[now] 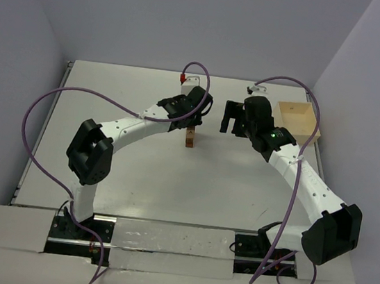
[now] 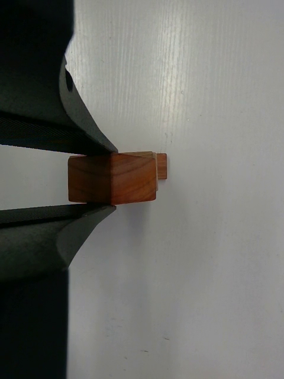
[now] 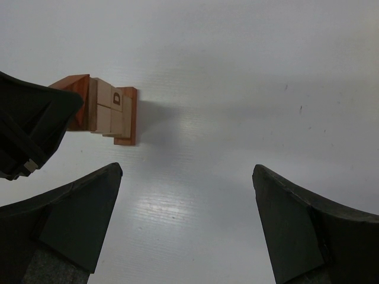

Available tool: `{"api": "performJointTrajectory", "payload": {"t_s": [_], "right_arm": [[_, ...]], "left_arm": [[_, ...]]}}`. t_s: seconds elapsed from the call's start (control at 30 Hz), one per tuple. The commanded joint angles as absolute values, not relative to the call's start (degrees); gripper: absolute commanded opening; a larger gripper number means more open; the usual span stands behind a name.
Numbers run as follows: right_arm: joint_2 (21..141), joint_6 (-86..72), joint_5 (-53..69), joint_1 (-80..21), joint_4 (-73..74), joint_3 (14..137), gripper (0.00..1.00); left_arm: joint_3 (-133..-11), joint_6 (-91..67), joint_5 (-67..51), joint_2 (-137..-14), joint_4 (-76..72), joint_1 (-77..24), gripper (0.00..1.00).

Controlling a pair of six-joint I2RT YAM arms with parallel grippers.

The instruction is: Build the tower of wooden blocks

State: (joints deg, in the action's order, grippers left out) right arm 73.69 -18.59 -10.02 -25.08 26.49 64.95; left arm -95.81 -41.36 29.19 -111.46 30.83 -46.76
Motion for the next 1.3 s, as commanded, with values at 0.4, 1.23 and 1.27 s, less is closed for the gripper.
{"api": "performJointTrajectory", "payload": {"t_s": [0.4, 1.23, 1.27], "right_arm": [[74.27, -18.81, -10.37, -24.61, 26.89, 68.99, 0.99], [74.63, -18.90, -9.58, -24.61, 27.16, 69.70, 0.99], [74.70, -18.90, -9.58, -24.61, 27.16, 69.78, 0.99]], "left_arm": [[-96.77, -41.17, 29.44, -111.80, 30.41, -47.02, 0.38], [-96.67, -41.22, 29.26, -112.41, 30.59, -46.93, 0.48], [-96.60, -41.22, 29.19, -112.41, 30.59, -46.93, 0.48]]}}
